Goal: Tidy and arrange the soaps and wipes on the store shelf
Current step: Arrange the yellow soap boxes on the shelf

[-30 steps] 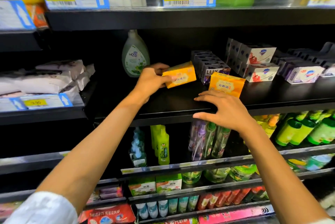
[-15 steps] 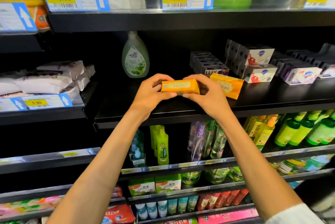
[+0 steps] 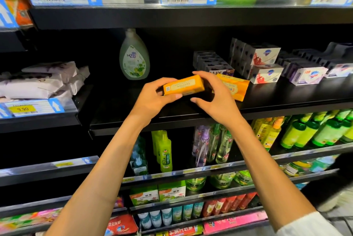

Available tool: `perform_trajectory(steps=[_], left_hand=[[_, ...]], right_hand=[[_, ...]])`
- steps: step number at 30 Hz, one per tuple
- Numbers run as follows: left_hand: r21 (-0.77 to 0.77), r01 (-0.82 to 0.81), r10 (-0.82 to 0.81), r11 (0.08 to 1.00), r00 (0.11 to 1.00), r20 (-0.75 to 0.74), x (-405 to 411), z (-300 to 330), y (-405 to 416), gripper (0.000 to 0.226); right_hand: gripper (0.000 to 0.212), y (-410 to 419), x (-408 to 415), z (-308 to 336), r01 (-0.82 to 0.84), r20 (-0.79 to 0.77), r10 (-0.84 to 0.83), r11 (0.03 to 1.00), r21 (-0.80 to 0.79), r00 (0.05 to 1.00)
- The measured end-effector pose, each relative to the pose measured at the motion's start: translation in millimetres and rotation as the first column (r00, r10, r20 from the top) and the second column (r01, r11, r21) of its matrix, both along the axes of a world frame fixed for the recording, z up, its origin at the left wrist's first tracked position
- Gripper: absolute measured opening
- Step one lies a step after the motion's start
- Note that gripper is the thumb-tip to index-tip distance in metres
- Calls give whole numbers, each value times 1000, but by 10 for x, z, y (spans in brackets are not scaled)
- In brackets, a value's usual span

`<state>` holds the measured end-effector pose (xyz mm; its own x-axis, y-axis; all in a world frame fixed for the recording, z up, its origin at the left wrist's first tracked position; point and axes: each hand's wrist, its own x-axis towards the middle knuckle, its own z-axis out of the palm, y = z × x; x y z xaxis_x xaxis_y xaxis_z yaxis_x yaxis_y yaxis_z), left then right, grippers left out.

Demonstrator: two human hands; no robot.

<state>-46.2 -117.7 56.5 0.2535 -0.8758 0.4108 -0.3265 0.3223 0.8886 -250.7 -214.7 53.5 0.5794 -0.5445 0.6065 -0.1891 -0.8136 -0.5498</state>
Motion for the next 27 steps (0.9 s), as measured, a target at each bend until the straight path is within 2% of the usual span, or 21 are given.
perform_trajectory(steps=[3,6,8,11,15,19,23,27], left_hand=[[30,26,-24,999,998,-62,-4,-5,2,40],[75,34,-20,997,984,-177,-3,5,-12,34],[99,34,-10,994,972,-236,9,6,-26,28],[113,63,-28,992,956,-291,22,20,-30,23],[121,57,-16,991,950,-313,15,29,-10,27],[125,37,3,991,953,-304,2,27,6,28],[121,32,6,992,954,-301,-20,52,29,24],[142,29,20,989,943,-332,-20,62,21,25]], right_hand=[[66,-100,-202,-16,156,-95,-186,954,-256,978],[73,-244,-426,-33,361,-58,-399,874,-325,915],[80,-345,-531,-34,469,-73,-500,847,-252,863],[85,-453,-596,-1,554,-139,-552,832,-30,822],[66,-483,-598,-4,542,-160,-518,815,204,840],[52,-494,-601,39,503,-92,-499,815,289,861],[48,-428,-613,57,460,-29,-479,823,334,877],[45,-292,-720,13,385,108,-464,826,413,879]])
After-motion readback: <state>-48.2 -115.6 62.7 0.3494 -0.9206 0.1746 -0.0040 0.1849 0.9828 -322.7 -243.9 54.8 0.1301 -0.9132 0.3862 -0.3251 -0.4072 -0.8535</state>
